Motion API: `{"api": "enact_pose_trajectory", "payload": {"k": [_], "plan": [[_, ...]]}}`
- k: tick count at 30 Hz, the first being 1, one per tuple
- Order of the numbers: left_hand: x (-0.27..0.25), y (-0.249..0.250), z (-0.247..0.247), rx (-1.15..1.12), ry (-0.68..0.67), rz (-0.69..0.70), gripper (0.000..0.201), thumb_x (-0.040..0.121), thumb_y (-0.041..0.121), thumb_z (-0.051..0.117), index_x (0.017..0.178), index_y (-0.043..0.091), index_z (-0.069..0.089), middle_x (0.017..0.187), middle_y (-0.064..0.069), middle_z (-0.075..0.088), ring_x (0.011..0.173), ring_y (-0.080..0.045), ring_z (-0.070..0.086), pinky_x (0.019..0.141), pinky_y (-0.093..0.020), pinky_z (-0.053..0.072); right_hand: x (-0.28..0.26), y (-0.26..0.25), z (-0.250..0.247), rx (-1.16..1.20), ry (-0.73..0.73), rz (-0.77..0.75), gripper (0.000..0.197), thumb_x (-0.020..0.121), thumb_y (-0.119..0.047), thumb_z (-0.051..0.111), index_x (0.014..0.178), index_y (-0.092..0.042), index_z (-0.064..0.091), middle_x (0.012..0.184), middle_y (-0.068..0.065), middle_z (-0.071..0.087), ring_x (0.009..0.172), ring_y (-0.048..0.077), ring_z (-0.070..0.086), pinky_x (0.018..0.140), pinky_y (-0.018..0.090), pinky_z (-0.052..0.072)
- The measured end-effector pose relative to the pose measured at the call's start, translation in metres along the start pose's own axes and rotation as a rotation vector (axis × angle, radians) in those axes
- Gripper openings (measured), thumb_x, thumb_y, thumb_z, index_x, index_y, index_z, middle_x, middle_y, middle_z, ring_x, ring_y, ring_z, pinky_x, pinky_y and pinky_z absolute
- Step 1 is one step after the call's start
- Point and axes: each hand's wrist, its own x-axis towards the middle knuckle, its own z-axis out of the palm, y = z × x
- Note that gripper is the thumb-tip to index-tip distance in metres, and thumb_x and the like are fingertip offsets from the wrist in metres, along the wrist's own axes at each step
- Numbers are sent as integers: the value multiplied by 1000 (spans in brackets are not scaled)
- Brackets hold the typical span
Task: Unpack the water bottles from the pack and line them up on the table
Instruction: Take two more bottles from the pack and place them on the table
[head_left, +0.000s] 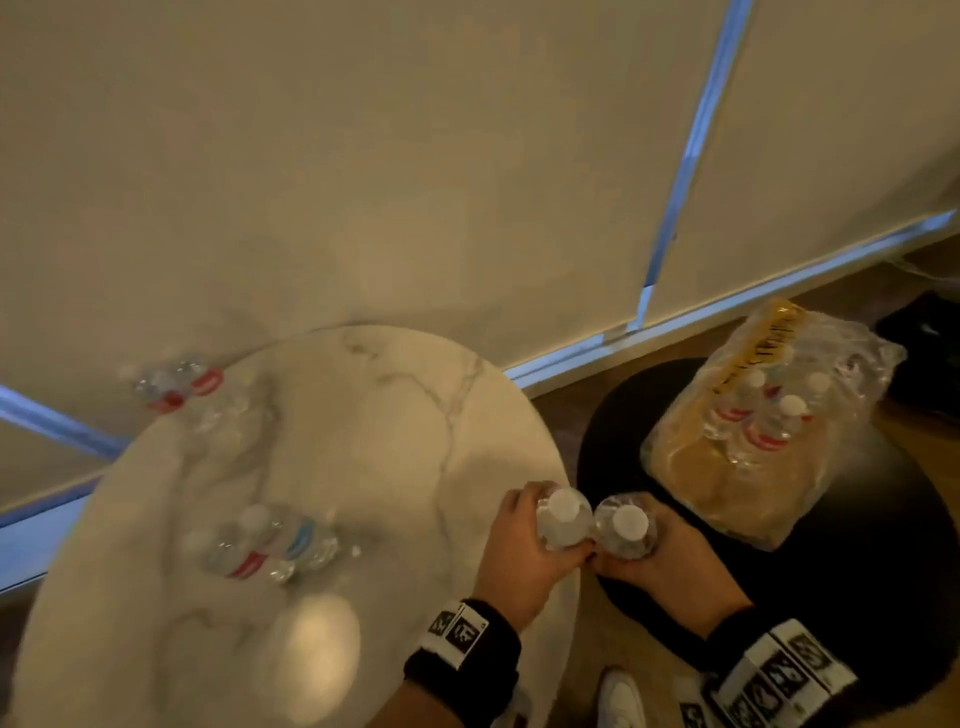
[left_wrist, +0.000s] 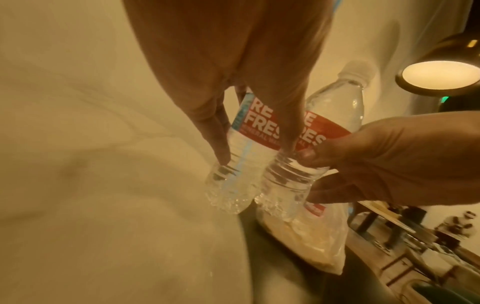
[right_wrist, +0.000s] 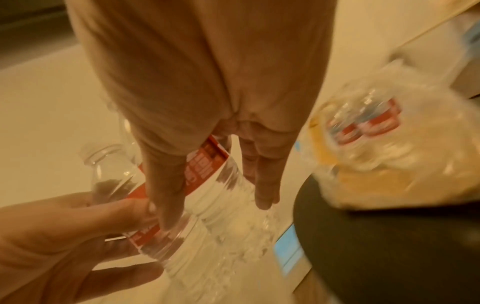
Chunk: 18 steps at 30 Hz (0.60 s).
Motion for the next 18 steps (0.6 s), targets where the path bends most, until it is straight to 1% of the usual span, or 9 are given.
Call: {"api": "enact_pose_trajectory", "payload": {"k": [2, 3, 5, 6, 9, 12, 13, 16, 18], "plan": [[-44, -34, -47, 0, 83, -64, 63, 66, 39, 85, 121, 28, 56, 115, 7, 56, 105, -10, 59, 92, -33, 56, -10, -18, 62, -52, -100, 14, 62, 61, -34, 90, 114, -35, 58, 111, -9, 66, 103, 11, 62, 91, 32, 50], [-66, -49, -70, 18, 128, -96, 61, 66, 38, 85, 118, 29, 56, 113, 7, 57, 103, -8, 59, 89, -27, 55, -13, -25, 94, -65, -148, 19, 67, 59, -38, 89, 118, -36, 56, 114, -9, 65, 105, 12, 62, 93, 32, 50], [-105, -82, -115, 65, 219, -156, 61, 63, 40, 85, 115, 31, 56, 107, 9, 58, 97, -3, 59, 82, -12, 48, -19, -42, 158, -38, -237, 7, 65, 57, -40, 87, 114, -38, 57, 110, -13, 67, 101, 6, 63, 88, 25, 51], [-121, -98, -136, 87, 267, -184, 67, 58, 47, 83, 116, 28, 57, 106, 9, 59, 96, -4, 59, 80, -11, 45, -21, -52, 187, -12, -280, 2, 61, 57, -37, 87, 112, -37, 59, 107, -13, 69, 98, 4, 65, 84, 20, 51], [-152, -141, -188, 110, 421, -275, 85, 46, 61, 72, 117, 16, 62, 107, 0, 66, 102, -24, 64, 86, -31, 50, -20, -84, 264, 46, -359, -17, 56, 62, -24, 87, 112, -26, 62, 106, -7, 72, 97, 9, 67, 77, 9, 49], [-158, -171, -223, 74, 477, -345, 75, 56, 49, 85, 120, 19, 60, 112, -2, 66, 105, -25, 63, 91, -42, 53, -11, -111, 315, 59, -349, -26, 52, 69, -14, 84, 115, -21, 61, 108, -4, 70, 94, 6, 64, 73, 4, 47], [-156, -177, -231, 53, 504, -348, 70, 60, 44, 87, 120, 21, 59, 113, -1, 65, 105, -24, 63, 92, -43, 53, -8, -118, 325, 58, -331, -28, 52, 70, -14, 83, 115, -22, 60, 108, -4, 69, 95, 7, 64, 74, 5, 46], [-144, -193, -250, -4, 530, -325, 65, 65, 37, 88, 120, 22, 59, 114, 0, 64, 105, -22, 63, 93, -44, 53, 3, -134, 339, 8, -291, -12, 50, 71, -23, 81, 114, -28, 54, 105, -7, 64, 97, 12, 61, 81, 21, 45], [-140, -202, -255, 5, 513, -302, 62, 66, 32, 89, 119, 19, 59, 113, 1, 63, 105, -21, 61, 94, -43, 52, 7, -138, 340, -63, -314, 5, 56, 70, -28, 83, 117, -25, 52, 104, -7, 61, 97, 12, 57, 84, 24, 43]]}}
